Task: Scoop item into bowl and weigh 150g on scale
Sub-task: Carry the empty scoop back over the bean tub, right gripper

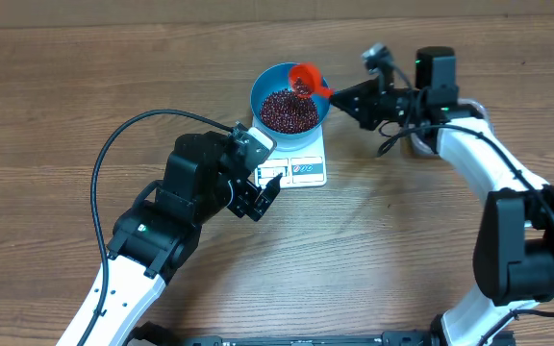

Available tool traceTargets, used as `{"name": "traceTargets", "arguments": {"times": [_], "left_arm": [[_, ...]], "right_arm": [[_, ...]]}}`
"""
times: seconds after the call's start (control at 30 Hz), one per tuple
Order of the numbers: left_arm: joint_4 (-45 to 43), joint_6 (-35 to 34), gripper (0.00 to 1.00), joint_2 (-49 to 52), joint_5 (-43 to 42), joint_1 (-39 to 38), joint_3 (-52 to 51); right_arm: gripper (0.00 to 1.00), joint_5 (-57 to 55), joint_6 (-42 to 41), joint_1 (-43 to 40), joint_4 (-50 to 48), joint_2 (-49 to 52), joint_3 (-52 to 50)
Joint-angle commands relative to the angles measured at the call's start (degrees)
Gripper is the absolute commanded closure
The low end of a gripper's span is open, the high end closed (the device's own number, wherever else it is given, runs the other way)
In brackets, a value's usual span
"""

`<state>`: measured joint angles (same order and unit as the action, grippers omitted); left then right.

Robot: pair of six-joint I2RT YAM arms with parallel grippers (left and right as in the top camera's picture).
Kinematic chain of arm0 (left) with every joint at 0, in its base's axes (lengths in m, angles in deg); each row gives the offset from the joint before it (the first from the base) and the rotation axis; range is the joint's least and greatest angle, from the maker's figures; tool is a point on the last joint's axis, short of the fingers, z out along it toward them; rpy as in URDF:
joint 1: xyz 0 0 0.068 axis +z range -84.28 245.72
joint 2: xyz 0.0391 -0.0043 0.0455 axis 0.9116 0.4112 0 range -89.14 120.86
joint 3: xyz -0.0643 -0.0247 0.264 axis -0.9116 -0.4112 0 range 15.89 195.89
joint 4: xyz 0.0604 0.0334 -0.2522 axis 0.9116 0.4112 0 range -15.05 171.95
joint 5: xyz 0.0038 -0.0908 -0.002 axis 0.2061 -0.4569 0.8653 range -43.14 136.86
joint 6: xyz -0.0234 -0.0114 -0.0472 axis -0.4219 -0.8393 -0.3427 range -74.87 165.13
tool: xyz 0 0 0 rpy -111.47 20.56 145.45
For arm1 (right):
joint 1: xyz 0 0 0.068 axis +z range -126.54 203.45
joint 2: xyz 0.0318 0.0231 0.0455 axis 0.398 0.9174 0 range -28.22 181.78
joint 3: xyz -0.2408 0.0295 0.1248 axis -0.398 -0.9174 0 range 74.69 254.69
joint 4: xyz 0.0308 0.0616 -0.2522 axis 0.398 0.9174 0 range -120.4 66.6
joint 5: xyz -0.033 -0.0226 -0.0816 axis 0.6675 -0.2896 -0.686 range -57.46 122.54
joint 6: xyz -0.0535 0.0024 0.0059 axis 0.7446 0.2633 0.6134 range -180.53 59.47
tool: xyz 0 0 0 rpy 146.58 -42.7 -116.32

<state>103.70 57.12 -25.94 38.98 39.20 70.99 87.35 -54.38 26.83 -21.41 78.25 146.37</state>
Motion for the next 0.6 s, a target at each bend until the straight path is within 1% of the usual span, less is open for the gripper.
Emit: {"name": "traceTargets", "arguments": {"times": [0.0, 0.13, 0.27, 0.43, 0.57], "left_arm": [[-0.04, -0.85, 0.0, -0.57, 0.44, 0.26, -0.09], [-0.04, -0.85, 0.0, -0.57, 0.44, 0.26, -0.09], [-0.04, -0.85, 0.0, -0.57, 0.44, 0.26, -0.09], [-0.02, -0.85, 0.0, -0.57, 0.44, 0.26, -0.09], [-0.04, -0.85, 0.0, -0.57, 0.44, 0.26, -0.09]], "right_arm": [[0.96, 9.53, -10.54, -6.16, -0.42, -1.11, 0.83], [0.96, 17.44, -13.35, -14.36, -0.35, -2.1, 0.83], [0.97, 22.38, -14.99, -23.39, 0.66, -2.75, 0.83], [0.97, 23.61, -14.71, -32.17, 3.74, -3.43, 0.83], [0.96, 23.71, -11.8, -36.15, 6.56, -4.02, 0.83]]}}
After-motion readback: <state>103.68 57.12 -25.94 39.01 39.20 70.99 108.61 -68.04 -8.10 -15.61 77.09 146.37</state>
